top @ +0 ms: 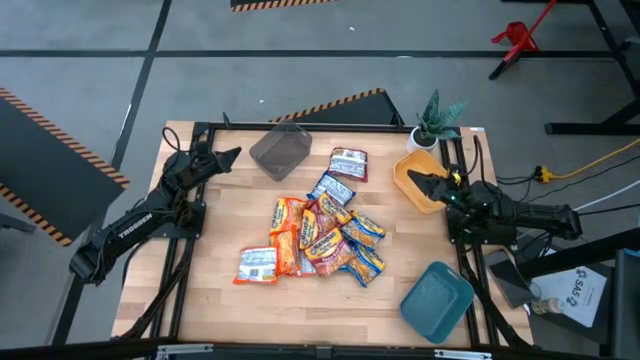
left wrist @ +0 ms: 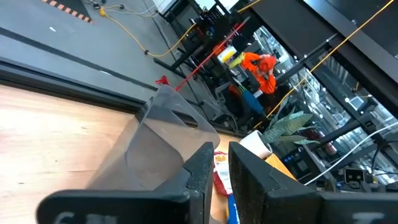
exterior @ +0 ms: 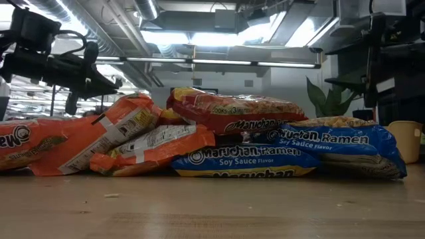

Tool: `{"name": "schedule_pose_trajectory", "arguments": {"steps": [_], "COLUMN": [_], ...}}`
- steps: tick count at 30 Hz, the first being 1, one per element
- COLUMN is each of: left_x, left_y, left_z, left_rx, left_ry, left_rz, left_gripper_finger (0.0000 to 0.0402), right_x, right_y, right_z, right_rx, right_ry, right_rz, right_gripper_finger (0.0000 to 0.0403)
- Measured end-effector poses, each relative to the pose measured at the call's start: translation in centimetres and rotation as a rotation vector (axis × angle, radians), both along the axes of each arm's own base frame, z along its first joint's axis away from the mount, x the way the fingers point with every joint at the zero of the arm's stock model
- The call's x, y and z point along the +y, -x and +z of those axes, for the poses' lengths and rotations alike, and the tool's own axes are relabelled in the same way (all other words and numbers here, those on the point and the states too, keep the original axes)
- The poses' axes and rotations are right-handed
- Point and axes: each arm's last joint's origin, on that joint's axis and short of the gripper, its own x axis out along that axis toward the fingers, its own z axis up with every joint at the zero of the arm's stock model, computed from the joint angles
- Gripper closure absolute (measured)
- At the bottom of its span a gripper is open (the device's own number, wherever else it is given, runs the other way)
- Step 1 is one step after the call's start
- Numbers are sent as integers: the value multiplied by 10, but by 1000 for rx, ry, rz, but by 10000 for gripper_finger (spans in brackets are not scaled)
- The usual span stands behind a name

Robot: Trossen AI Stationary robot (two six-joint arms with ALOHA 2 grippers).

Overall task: Sort Maruchan noodles
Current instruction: Put the red noodle pack into the blue bin

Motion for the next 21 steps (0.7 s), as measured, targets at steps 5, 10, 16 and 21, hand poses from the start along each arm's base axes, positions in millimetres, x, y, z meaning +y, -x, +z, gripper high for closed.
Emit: {"name": "schedule_pose_trajectory", "arguments": {"steps": [5, 10, 16, 21], "left_x": [0, -1, -3, -10], "left_y": [0, -1, -3, -6], "left_z": [0, 0, 12, 45], "left_rx": [-5, -57, -192, -312], "left_ry": [5, 59, 40, -46], "left_rz": [11, -20, -145, -282], "left_gripper_finger": [357, 357, 354, 330], "right_x": [0, 2, 3, 4], "right_y": [0, -1, 0, 3], "right_z": [-1, -1, 9, 23], "right_rx": [7, 7, -94, -229], "right_ry": [0, 6, 28, 80], "right_rz": [10, 62, 123, 128], "right_gripper_finger": [127, 127, 127, 127]}}
